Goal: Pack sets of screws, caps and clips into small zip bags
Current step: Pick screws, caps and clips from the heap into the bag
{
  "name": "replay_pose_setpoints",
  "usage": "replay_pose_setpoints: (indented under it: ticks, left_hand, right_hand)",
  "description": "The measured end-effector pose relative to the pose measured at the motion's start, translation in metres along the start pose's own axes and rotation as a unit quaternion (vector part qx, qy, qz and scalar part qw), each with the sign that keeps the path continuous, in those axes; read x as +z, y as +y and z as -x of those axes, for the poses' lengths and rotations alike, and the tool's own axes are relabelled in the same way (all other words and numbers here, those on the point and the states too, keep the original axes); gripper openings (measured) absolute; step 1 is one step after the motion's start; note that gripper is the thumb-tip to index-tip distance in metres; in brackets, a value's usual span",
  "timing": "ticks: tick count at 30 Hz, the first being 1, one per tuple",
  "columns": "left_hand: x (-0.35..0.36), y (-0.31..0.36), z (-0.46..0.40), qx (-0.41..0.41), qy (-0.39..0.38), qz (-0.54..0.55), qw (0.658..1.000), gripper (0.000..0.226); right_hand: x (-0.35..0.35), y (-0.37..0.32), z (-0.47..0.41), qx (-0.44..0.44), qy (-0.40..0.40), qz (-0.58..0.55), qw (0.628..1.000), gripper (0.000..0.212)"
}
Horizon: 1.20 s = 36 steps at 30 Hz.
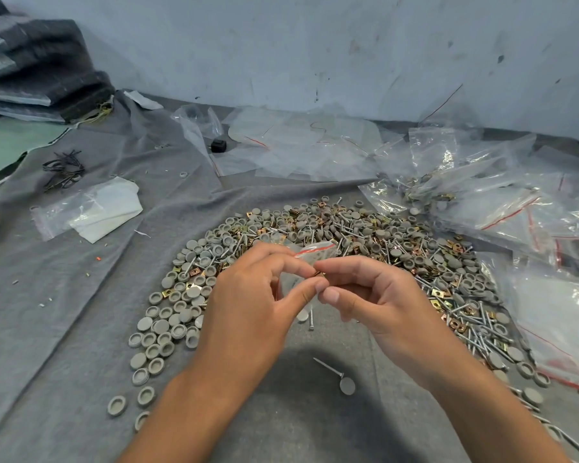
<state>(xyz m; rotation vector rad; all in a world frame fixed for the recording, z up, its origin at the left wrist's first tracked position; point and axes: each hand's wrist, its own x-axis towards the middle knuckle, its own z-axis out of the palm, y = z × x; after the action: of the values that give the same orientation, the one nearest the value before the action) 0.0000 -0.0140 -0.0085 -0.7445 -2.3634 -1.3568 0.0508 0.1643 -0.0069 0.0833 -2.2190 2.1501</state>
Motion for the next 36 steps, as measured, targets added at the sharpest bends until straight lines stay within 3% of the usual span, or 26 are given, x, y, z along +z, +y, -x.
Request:
replay_pose_setpoints:
  ticks: [5,9,11,16,19,22,26,30,36]
  left_hand:
    - [-0.001,0.000,0.002,0.015,-0.036,-0.030,0.999,0.021]
    - [-0.001,0.000,0.001,0.007,-0.025,-0.030,0.999,0.004]
    - [0.000,-0.001,0.002,0.004,-0.026,-0.033,0.999,0.011]
    - [0.003,0.000,0.005,0.012,-0.048,-0.042,0.998,0.036]
    - [0.002,0.002,0.004,0.017,-0.041,-0.047,0.998,0.040]
    - [0.000,0.003,0.003,0.016,-0.030,-0.048,0.998,0.041]
    - [-0.001,0.004,0.004,0.006,-0.034,-0.057,0.998,0.044]
    - [-0.001,0.004,0.003,0.001,-0.042,-0.062,0.997,0.048]
    - [-0.002,0.004,0.004,0.005,-0.056,-0.067,0.996,0.047]
  right_hand:
    - [0.003,0.005,0.001,-0.062,0.046,0.095,0.993,0.021]
    - [0.010,0.005,0.005,-0.147,0.100,0.239,0.954,0.021]
    - [0.015,0.006,0.006,-0.168,0.144,0.260,0.940,0.018]
    - [0.017,0.006,0.004,-0.186,0.178,0.299,0.919,0.013]
    - [0.007,0.007,0.002,-0.198,0.188,0.297,0.915,0.014]
    - [-0.020,0.016,-0.006,-0.133,0.215,0.340,0.906,0.021]
    - [-0.040,0.038,-0.014,-0.009,0.117,0.520,0.846,0.022]
    - [-0.033,0.047,-0.022,-0.016,0.052,0.580,0.813,0.032]
    - [-0.032,0.050,-0.020,-0.026,0.041,0.623,0.781,0.020]
